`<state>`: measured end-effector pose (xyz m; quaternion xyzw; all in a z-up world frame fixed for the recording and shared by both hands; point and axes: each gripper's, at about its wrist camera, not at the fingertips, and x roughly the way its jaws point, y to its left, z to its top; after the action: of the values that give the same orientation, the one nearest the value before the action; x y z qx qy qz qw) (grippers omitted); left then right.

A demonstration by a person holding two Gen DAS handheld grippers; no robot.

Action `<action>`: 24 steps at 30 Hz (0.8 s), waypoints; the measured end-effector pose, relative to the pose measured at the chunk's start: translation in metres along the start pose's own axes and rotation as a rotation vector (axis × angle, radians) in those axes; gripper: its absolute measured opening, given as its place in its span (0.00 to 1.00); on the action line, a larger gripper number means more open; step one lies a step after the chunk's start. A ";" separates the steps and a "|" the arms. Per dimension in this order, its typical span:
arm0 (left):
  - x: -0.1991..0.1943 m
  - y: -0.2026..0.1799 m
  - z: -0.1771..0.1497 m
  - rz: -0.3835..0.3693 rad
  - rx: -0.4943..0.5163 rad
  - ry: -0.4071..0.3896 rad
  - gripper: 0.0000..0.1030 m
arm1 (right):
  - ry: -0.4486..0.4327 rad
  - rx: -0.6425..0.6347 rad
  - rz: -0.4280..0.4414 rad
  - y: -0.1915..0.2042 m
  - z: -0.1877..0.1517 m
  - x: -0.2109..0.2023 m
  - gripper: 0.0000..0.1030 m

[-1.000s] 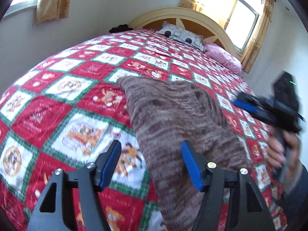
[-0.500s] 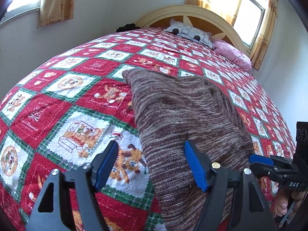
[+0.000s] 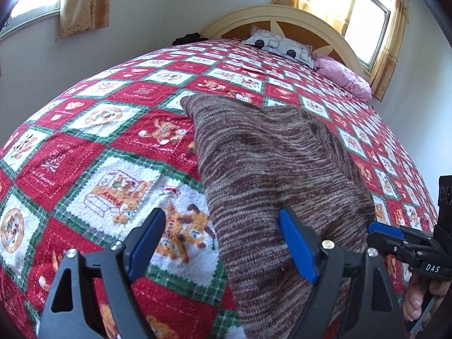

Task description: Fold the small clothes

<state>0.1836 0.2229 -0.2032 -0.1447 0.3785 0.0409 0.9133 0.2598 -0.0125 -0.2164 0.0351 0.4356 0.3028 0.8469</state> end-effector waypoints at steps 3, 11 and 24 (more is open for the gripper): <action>-0.015 -0.004 -0.004 0.007 0.019 -0.001 0.82 | -0.031 -0.005 -0.042 0.008 -0.005 -0.017 0.38; -0.077 -0.022 -0.011 -0.012 0.069 -0.089 0.85 | -0.149 -0.051 -0.146 0.043 -0.017 -0.066 0.46; -0.143 -0.055 -0.014 -0.062 0.131 -0.212 0.91 | -0.273 -0.120 -0.238 0.096 -0.039 -0.142 0.47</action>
<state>0.0828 0.1709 -0.0992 -0.0912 0.2773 0.0031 0.9565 0.1215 -0.0200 -0.1077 -0.0264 0.2989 0.2182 0.9286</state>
